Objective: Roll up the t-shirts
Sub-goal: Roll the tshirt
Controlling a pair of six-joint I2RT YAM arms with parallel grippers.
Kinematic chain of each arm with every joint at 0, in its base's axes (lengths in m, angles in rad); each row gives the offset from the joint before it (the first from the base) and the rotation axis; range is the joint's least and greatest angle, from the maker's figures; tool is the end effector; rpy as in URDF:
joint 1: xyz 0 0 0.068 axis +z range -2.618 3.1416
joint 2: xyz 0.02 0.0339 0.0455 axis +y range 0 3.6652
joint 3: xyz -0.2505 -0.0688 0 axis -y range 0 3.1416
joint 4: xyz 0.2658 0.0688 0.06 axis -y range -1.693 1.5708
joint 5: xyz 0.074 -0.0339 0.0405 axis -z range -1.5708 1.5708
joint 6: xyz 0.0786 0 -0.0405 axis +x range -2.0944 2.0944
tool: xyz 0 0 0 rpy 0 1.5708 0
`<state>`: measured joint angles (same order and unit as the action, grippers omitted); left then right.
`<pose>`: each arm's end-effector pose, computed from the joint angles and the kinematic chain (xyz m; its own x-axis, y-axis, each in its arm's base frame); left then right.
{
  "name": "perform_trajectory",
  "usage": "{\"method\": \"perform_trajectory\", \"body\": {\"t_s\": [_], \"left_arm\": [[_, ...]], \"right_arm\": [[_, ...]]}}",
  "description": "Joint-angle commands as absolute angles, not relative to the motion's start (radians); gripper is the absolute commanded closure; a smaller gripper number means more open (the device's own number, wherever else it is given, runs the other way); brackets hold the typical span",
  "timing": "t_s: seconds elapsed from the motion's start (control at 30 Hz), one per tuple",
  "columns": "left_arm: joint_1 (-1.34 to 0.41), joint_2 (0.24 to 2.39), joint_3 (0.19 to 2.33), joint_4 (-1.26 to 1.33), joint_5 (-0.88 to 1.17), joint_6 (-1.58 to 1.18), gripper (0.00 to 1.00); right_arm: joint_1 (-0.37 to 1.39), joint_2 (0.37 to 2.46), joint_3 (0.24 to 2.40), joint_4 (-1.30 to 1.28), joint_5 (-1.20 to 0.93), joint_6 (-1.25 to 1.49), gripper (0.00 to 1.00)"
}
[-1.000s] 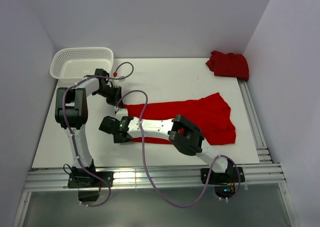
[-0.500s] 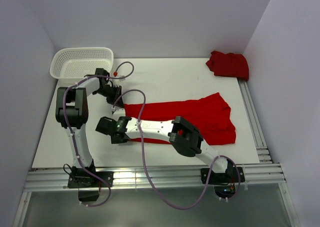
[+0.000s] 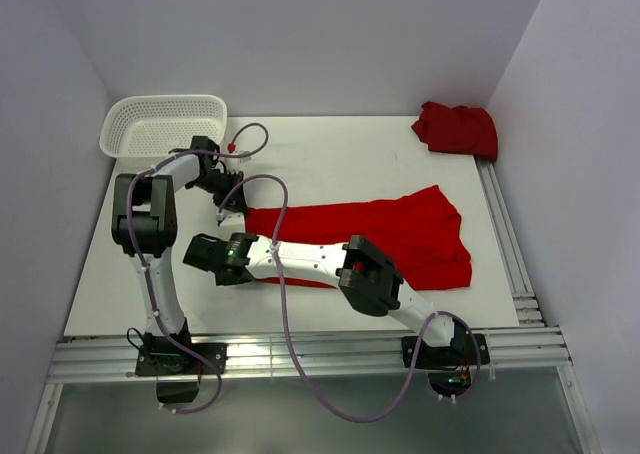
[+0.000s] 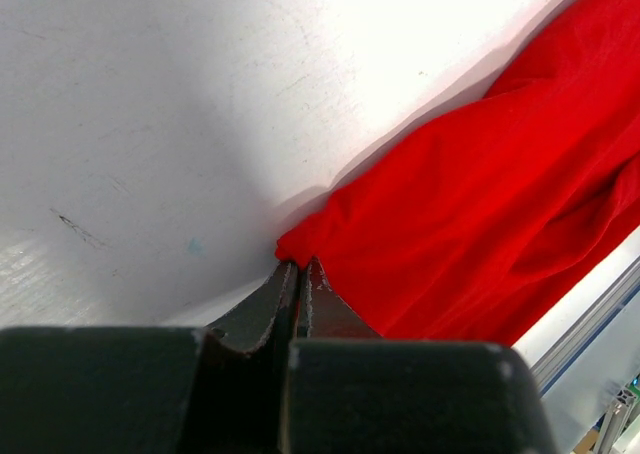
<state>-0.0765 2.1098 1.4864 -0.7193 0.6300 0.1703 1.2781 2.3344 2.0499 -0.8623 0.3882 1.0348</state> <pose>0.4257 -0.0791 0.0881 -0.9242 0.2082 -0.3201 0.3564 0.7714 -0.5273 0.1801 0.4946 0.1437 -0.8576 -0.0879 -0.5067 -0.2035 0.9628 0.1775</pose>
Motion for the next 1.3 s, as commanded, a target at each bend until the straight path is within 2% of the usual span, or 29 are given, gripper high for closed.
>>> {"method": "perform_trajectory", "body": {"t_s": [0.0,0.5,0.57,0.67,0.7,0.8,1.27], "left_arm": [[-0.086,2.121,1.52,-0.716,0.621,0.179,1.0],[-0.091,2.125,1.514,-0.71,0.612,0.176,1.0],[-0.091,2.129,1.519,-0.712,0.611,0.178,1.0],[-0.092,2.131,1.523,-0.71,0.609,0.173,1.0],[-0.092,2.134,1.525,-0.713,0.609,0.173,1.0],[-0.094,2.135,1.532,-0.715,0.606,0.172,1.0],[-0.094,2.109,1.525,-0.703,0.583,0.166,1.0]], "right_arm": [[1.267,2.347,2.071,-0.879,0.446,1.023,0.56],[1.25,2.404,2.056,-0.844,0.437,1.023,0.57],[1.255,2.398,2.042,-0.844,0.43,1.029,0.62],[1.262,2.393,2.031,-0.857,0.423,1.052,0.77],[1.262,2.393,2.029,-0.867,0.42,1.06,0.85],[1.267,2.391,2.028,-0.882,0.41,1.071,0.99],[1.327,2.329,1.96,-0.877,0.373,1.147,1.0]]}}
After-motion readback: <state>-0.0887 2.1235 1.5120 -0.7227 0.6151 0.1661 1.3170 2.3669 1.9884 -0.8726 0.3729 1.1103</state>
